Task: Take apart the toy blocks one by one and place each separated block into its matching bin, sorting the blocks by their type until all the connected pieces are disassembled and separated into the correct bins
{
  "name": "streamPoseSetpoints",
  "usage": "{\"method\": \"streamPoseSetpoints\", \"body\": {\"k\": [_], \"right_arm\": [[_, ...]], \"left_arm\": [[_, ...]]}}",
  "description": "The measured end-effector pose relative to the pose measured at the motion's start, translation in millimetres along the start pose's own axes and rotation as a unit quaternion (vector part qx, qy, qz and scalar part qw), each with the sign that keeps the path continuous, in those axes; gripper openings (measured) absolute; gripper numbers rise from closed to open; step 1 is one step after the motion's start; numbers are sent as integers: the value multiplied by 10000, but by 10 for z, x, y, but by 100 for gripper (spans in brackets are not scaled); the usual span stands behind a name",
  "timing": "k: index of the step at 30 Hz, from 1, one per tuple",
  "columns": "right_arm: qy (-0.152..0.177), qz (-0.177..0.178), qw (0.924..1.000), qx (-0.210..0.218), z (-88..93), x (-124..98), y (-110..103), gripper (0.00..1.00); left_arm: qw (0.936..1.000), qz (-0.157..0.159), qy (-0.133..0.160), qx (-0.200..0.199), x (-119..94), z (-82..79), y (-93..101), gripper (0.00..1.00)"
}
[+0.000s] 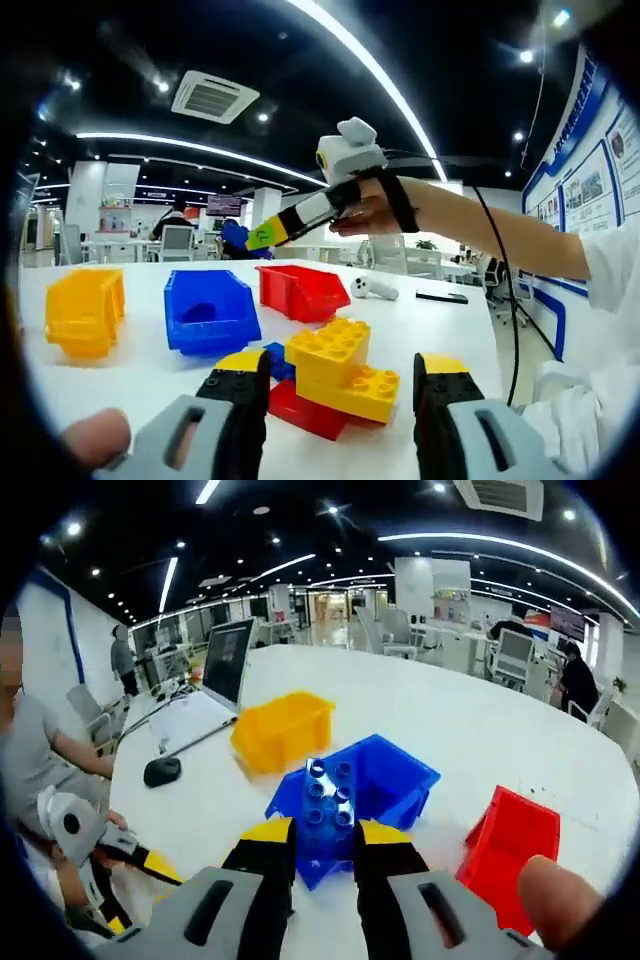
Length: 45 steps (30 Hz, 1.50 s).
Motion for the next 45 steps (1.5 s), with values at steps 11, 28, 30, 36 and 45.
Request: {"method": "streamPoseSetpoints", "body": {"k": [11, 28, 30, 36, 45], "right_arm": [[-17, 208, 9994, 282, -95, 413, 101, 24], [-575, 209, 9976, -331, 47, 288, -39, 37], [-775, 157, 9962, -363, 122, 257, -100, 37], [-1694, 56, 9845, -450, 469, 79, -260, 34], [-2467, -32, 9683, -389, 772, -100, -343, 34]], "left_arm": [[10000, -58, 68, 1, -44, -46, -51, 58], [9999, -106, 40, 56, -104, -64, -100, 57], [9999, -94, 26, 63, -95, -57, -88, 57], [10000, -63, -38, 64, -75, -25, -77, 57], [9998, -114, -119, 138, -88, -10, -95, 57]]}}
Point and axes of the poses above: the point that each gripper's makers call its tool centre point, and the gripper's own axes: x roughly forward along the fingers, y roughly to its right, z roughly out of its underside, the point moved 1 cm from there along -x, roughly backward along the fingers, and after that the axes turned 3 degrees about y, right-handed, at the moved point
